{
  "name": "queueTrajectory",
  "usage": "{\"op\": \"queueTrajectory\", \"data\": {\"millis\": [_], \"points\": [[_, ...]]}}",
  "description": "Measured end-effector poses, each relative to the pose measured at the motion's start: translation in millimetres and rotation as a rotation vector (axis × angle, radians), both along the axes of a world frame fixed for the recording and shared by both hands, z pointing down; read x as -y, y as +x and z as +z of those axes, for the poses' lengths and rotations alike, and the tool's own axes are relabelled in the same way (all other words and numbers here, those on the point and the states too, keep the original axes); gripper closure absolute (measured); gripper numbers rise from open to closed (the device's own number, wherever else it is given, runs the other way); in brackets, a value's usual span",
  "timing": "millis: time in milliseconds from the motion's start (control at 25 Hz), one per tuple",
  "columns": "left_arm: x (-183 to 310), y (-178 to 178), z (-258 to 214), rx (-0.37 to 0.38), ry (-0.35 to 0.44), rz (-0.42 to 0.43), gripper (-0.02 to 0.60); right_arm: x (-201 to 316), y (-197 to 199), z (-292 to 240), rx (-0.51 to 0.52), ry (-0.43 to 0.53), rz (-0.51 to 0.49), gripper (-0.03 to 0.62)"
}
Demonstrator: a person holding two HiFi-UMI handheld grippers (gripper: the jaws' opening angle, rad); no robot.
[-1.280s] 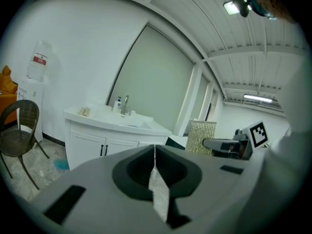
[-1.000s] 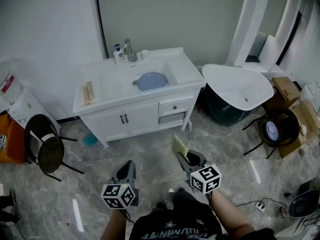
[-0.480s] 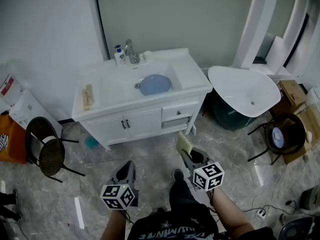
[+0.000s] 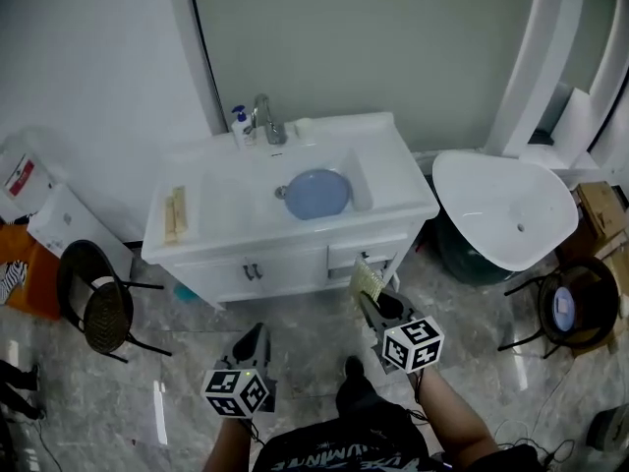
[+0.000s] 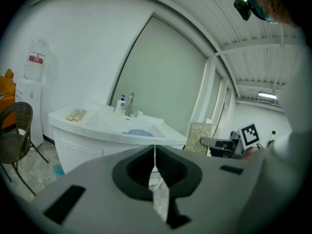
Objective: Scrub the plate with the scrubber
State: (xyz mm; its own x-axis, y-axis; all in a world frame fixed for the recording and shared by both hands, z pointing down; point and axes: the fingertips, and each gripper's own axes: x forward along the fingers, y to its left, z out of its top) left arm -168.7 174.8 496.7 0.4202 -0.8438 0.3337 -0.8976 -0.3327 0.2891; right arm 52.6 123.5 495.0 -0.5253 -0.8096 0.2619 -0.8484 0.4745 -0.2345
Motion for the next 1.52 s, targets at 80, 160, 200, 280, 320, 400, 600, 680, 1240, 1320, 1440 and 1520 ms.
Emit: {"op": "queueTrajectory", "data": {"millis": [80,160,200,280,320,400,600,680,1240,1320,1440,1520], "points": [[19.4,6.5,-0.3,-0.003,-0.009,-0.02,0.561,23.1,7.2,-0.4,0.002,-0.006,-0.012,0.523],[35.1,15.7,-0.2,-0.012,-0.021,-0.033,0.56,42.1,15.2,0.6,0.002,-0.015,-0.026,0.523],[42.5,21.1,-0.4,-0.011,-0.023,-0.035,0.56,50.7,19.5,1.1,0.003,-0.019,-0.033,0.523],[58.6,31.5,-0.7,-0.002,-0.024,-0.041,0.56,68.2,28.3,2.6,0.006,-0.025,-0.045,0.523],[66.7,36.6,-0.4,-0.001,-0.025,-0.046,0.56,76.8,32.9,3.8,0.008,-0.028,-0.05,0.523],[80.7,47.6,0.7,-0.005,-0.03,-0.054,0.56,92.7,42.2,6.6,0.013,-0.036,-0.059,0.523],[105.9,70.8,5.7,0.007,-0.049,-0.071,0.56,126.6,62.8,13.7,0.021,-0.054,-0.087,0.523],[115.5,75.5,7.4,0.009,-0.058,-0.084,0.56,140.1,68.4,16.5,0.025,-0.059,-0.099,0.523],[132.0,88.7,22.4,0.009,-0.108,-0.121,0.56,168.7,78.2,32.9,0.052,-0.097,-0.132,0.523],[136.2,86.4,21.5,0.005,-0.103,-0.123,0.56,170.6,77.9,32.2,0.05,-0.097,-0.131,0.523],[149.3,82.5,22.9,0.001,-0.099,-0.122,0.56,176.3,78.1,32.2,0.044,-0.093,-0.125,0.523],[162.1,80.2,24.5,-0.002,-0.098,-0.116,0.56,183.0,79.6,33.1,0.041,-0.092,-0.111,0.523]]}}
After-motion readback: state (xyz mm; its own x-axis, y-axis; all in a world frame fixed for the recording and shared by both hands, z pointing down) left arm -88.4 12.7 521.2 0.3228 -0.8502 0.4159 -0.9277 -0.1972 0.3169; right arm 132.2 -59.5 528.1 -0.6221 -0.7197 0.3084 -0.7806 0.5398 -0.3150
